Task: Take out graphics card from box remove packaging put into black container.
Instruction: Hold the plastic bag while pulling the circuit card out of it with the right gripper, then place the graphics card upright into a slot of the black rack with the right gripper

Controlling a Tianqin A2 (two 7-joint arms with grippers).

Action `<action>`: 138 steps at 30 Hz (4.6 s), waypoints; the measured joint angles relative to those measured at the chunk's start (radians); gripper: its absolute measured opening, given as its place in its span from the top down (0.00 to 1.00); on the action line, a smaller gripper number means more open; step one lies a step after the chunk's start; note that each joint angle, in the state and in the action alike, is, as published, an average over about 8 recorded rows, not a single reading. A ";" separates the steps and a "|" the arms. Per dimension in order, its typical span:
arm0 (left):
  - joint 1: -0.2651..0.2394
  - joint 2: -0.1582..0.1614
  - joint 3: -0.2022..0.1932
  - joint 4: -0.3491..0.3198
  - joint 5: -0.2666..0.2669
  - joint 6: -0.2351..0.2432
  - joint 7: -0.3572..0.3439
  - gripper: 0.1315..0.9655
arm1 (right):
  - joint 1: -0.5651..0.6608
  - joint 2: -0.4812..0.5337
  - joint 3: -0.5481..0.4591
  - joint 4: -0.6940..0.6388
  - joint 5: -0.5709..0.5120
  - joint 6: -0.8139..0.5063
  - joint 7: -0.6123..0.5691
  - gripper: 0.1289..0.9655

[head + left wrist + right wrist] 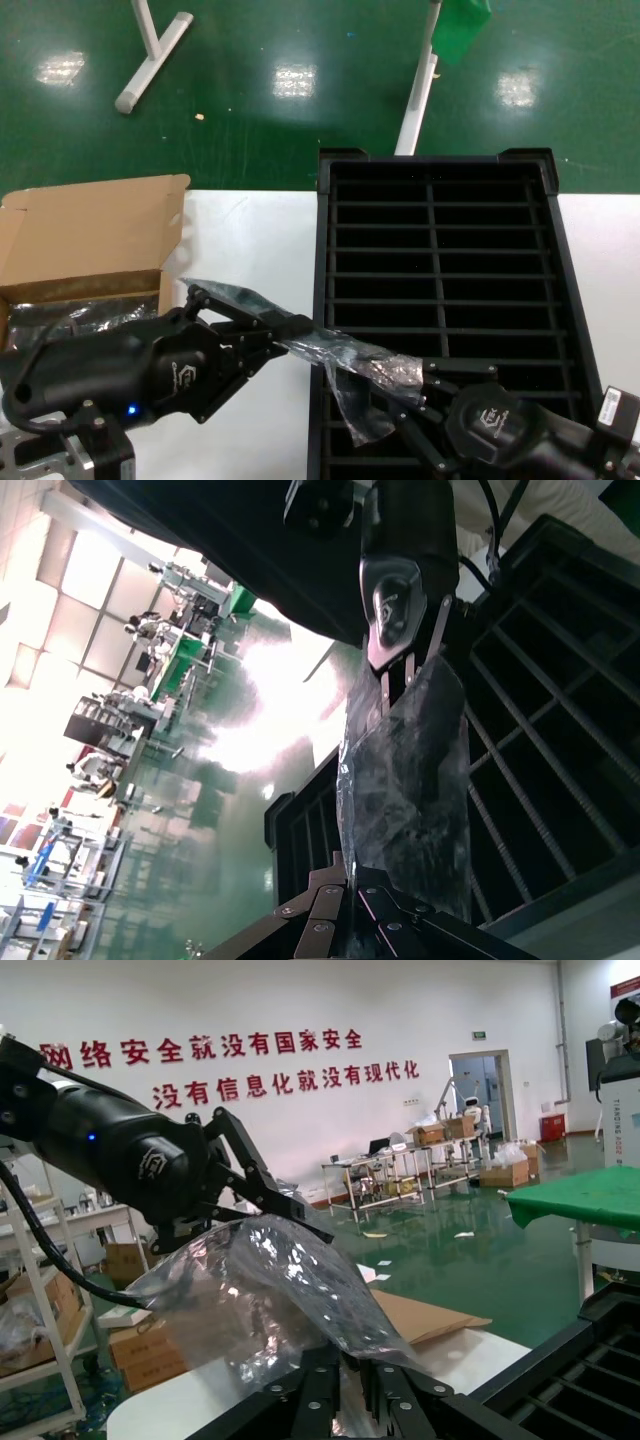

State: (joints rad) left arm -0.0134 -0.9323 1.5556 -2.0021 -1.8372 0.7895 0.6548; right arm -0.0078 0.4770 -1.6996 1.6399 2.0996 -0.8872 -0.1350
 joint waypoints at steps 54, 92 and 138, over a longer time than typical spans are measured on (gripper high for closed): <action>-0.008 -0.008 0.002 -0.053 0.001 -0.008 -0.070 0.99 | 0.036 0.014 -0.005 -0.044 0.038 -0.063 0.040 0.90; -0.065 -0.014 -0.037 0.233 -0.030 0.044 0.065 0.99 | -0.009 0.137 0.140 0.030 0.066 -0.050 0.065 0.91; -0.616 0.218 0.011 1.373 -0.211 0.663 0.600 0.99 | 0.565 0.694 -0.119 0.420 -0.495 -0.386 0.563 0.92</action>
State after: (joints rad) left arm -0.6295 -0.7148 1.5668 -0.6290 -2.0482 1.4527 1.2543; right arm 0.5573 1.1713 -1.8181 2.0595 1.6041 -1.2727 0.4276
